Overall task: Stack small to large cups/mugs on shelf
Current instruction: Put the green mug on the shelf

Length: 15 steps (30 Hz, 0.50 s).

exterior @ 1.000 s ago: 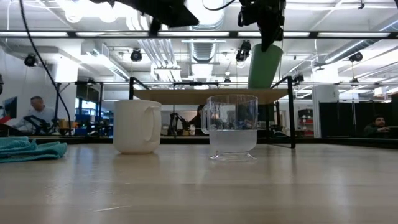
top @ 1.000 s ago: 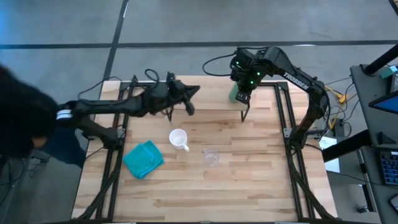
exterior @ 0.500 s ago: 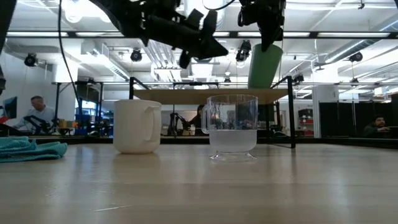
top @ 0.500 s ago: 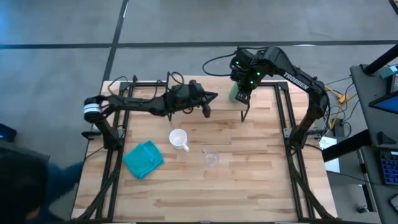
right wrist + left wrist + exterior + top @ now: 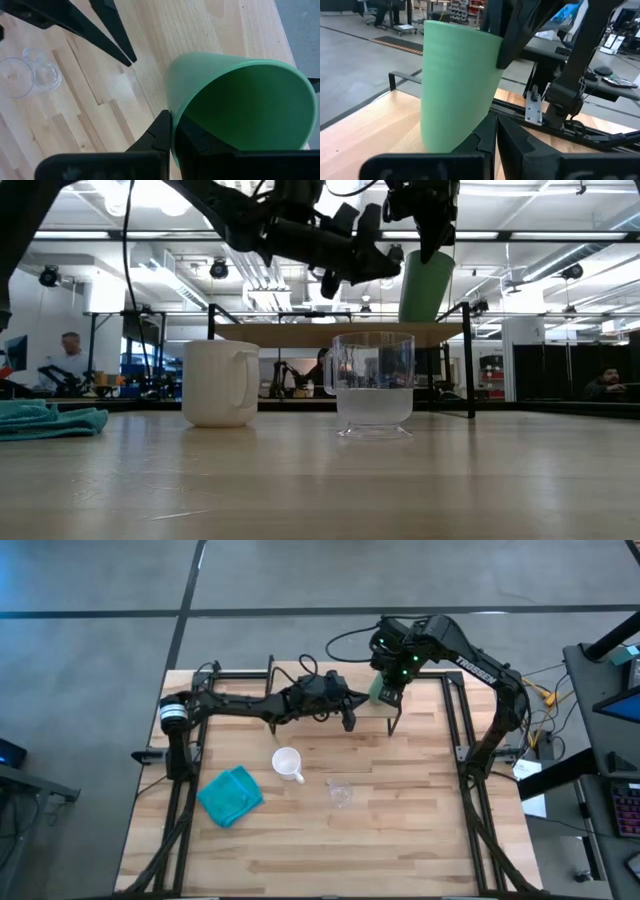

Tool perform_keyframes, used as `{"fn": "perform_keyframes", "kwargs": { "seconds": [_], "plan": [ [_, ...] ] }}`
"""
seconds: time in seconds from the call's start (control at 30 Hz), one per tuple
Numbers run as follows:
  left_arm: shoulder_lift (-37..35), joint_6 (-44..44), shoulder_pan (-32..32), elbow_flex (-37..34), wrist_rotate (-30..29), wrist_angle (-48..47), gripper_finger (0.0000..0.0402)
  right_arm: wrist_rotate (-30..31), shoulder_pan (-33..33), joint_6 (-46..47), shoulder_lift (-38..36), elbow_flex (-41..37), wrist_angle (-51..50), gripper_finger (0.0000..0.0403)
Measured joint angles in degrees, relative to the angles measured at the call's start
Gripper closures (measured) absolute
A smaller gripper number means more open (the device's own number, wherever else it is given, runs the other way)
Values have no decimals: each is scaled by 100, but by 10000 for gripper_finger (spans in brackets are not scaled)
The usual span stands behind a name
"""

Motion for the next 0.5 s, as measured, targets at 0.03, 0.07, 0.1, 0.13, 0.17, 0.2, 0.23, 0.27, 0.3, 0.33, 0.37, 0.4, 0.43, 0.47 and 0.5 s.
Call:
{"fn": "perform_keyframes", "kwargs": {
  "seconds": [0.03,0.07,0.1,0.13,0.17,0.2,0.23,0.27,0.3,0.33,0.37,0.4,0.43,0.47,0.5],
  "plan": [
    [30,0,15,12,1,21,402,0,0,0,0,0,2,394],
    [42,0,38,11,1,9,402,0,0,0,0,0,2,394],
    [64,0,61,8,-2,8,402,0,1,0,0,0,1,394],
    [101,0,84,8,-8,21,402,0,0,0,0,0,2,394],
    [132,-1,112,10,-15,17,402,0,0,0,0,0,2,394],
    [160,-2,130,10,-30,8,402,0,2,0,0,0,2,394],
    [188,-2,157,10,-40,3,402,0,2,2,0,0,2,394],
    [221,-4,180,10,-42,6,402,0,2,2,0,2,2,394],
    [245,-7,204,9,-42,12,402,0,2,2,0,0,2,394],
    [277,-7,234,10,-43,19,402,0,2,2,0,2,2,394],
    [311,-9,264,10,-44,18,402,0,2,4,0,2,2,394],
    [338,-37,285,10,-44,10,402,0,2,29,0,2,3,394],
    [373,-130,308,10,-44,9,402,0,3,65,0,2,4,394],
    [402,-257,331,21,-44,4,402,0,13,99,-1,2,4,394],
    [429,-379,350,44,-43,6,402,0,13,118,-2,2,4,394]
  ]
}}
